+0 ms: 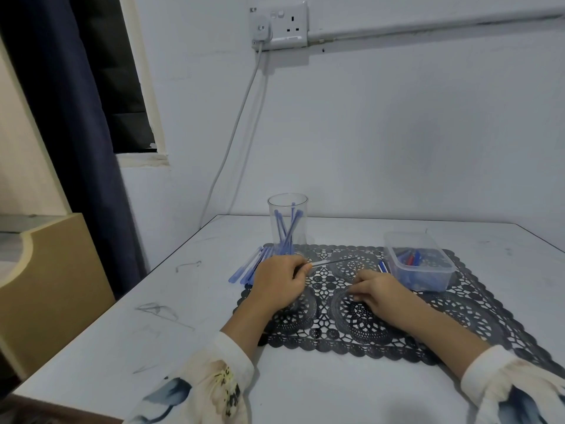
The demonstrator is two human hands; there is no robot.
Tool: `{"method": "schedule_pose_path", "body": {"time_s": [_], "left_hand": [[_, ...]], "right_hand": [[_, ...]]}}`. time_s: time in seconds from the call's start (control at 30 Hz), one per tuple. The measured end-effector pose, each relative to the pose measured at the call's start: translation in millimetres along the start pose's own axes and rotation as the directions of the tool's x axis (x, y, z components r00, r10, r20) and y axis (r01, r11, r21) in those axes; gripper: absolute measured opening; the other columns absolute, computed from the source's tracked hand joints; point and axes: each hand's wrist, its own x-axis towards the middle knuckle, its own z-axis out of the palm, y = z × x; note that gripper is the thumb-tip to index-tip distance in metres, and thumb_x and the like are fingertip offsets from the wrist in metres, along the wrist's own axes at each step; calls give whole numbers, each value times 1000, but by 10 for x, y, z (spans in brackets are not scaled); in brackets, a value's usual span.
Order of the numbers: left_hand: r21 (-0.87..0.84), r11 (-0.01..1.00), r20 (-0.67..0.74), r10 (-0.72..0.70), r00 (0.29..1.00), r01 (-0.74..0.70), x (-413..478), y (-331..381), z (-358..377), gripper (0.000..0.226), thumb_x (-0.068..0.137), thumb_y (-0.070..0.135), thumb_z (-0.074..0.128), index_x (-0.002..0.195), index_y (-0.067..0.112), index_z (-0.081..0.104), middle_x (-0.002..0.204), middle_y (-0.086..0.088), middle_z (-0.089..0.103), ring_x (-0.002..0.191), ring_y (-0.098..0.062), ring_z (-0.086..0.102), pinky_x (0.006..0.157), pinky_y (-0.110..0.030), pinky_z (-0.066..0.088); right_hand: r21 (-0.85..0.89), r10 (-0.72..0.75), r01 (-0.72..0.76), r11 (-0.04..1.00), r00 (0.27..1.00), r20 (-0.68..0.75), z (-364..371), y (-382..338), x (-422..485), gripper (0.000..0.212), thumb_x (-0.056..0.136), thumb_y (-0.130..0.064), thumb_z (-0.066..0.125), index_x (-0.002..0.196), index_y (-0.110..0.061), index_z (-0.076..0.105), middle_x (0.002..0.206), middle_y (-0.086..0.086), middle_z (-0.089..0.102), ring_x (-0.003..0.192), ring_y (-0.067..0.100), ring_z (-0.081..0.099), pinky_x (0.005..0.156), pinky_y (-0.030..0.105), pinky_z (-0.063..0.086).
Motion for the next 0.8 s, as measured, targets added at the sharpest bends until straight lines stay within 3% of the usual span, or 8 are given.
{"method": "schedule_pose_path", "body": {"time_s": [0.1, 0.2, 0.33, 0.5, 0.63, 0.73, 0.8], "left_hand": [[4, 1000, 4, -4, 1000, 4, -4, 7, -1, 26, 94, 36, 46, 100, 22, 68, 85, 3, 70, 80, -14, 61, 71, -26, 47], [5, 1000, 8, -12, 1000, 12, -7, 11, -4, 26, 94, 36, 47, 101, 23, 68, 85, 4, 70, 81, -14, 61, 72, -26, 48], [36, 999, 5, -18, 1000, 18, -10, 25, -5, 25, 94, 37, 46, 99, 25, 67, 82, 5, 69, 79, -13, 61, 66, -22, 40], [83, 996, 11, -24, 1000, 23, -7, 64, 4, 27, 94, 38, 44, 98, 23, 67, 82, 3, 69, 80, -16, 61, 71, -30, 49], [85, 996, 21, 20, 1000, -22, -30, 133, 27, 27, 94, 37, 45, 95, 22, 67, 77, 3, 67, 74, -14, 59, 69, -31, 49], [89, 994, 26, 54, 998, -56, -35, 174, 38, 26, 94, 37, 46, 94, 23, 67, 78, 3, 68, 75, -14, 59, 67, -29, 47], [98, 992, 22, 71, 997, -73, -39, 189, 43, 26, 94, 36, 45, 93, 22, 67, 78, 3, 67, 75, -14, 59, 66, -28, 45]], "right_hand": [[-30, 13, -11, 999, 998, 54, -29, -21, -6, 29, 92, -17, 55, 119, -13, 63, 112, 5, 61, 105, 16, 54, 91, 19, 38], [-8, 39, -39, 999, 999, 21, -52, -38, -19, 32, 94, -27, 51, 121, -13, 61, 113, 0, 61, 105, 11, 54, 93, 18, 38], [17, 52, -50, 999, 981, -189, -68, -56, -51, 25, 92, -21, 55, 112, -13, 68, 97, 1, 67, 87, 11, 57, 84, 29, 49], [7, 15, -14, 1000, 895, -446, -91, -73, -46, 23, 76, 1, 71, 98, -6, 72, 84, 4, 66, 71, 12, 58, 66, 31, 56], [-63, -81, 57, 996, 858, -507, -65, -95, -23, 33, 68, 11, 72, 100, -1, 70, 89, 10, 65, 79, 20, 62, 79, 20, 46], [-90, -145, 116, 989, 855, -497, -30, -129, -4, 31, 75, 6, 63, 105, 0, 67, 95, 12, 66, 85, 24, 63, 86, 24, 42], [-103, -171, 139, 985, 861, -479, -21, -156, -4, 34, 74, 4, 64, 107, 0, 67, 96, 12, 67, 86, 24, 64, 84, 26, 48]]}}
